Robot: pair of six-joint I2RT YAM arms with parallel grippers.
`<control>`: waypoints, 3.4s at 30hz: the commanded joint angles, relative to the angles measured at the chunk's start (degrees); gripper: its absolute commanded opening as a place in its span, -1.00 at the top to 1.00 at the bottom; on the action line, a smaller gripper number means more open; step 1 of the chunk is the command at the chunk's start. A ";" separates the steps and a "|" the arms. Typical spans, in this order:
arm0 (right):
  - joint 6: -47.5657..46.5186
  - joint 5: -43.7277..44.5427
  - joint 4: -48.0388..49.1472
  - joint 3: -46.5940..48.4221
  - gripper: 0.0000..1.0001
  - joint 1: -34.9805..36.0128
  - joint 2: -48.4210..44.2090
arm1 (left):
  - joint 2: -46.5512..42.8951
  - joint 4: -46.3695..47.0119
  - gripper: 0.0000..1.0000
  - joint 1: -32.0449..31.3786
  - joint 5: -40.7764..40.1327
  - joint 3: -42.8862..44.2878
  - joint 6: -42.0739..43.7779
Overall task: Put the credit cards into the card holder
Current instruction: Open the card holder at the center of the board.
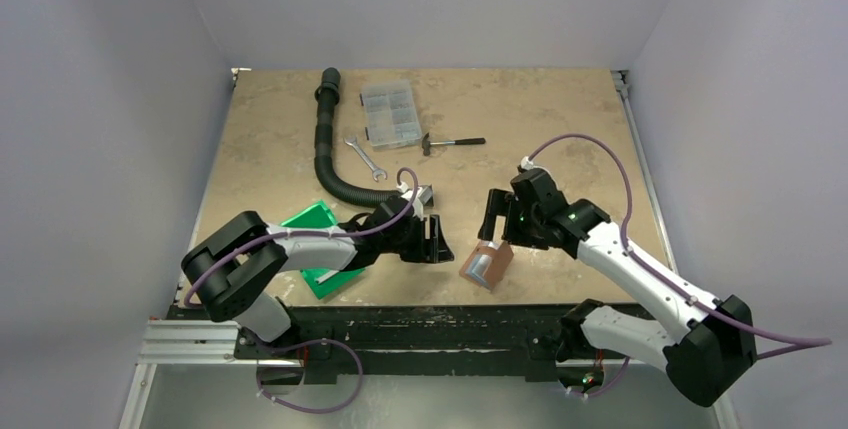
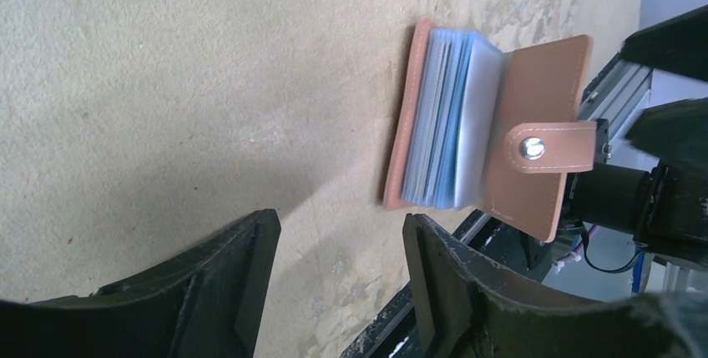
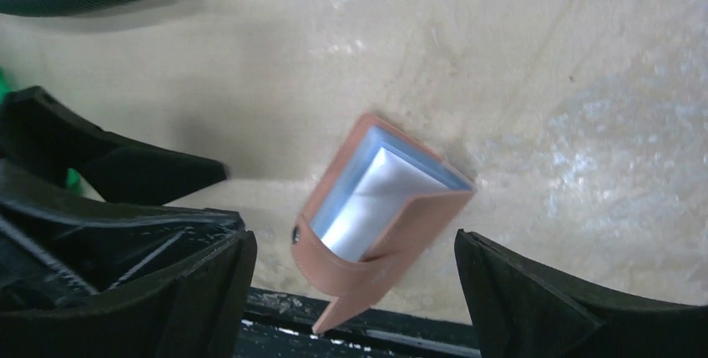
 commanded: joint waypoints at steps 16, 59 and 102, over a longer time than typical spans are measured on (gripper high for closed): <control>-1.09 -18.98 37.71 -15.96 0.96 2.36 1.99 | -11.75 -4.96 -0.27 1.54 -8.38 -2.92 -0.74; -8.09 -6.17 30.52 -11.30 0.52 -0.35 23.56 | -9.09 -3.15 -0.02 2.49 -9.18 -5.34 -2.79; -9.91 -7.88 21.64 -3.04 -0.39 11.59 11.75 | -19.27 -14.49 -0.48 0.78 -14.90 -2.02 -0.27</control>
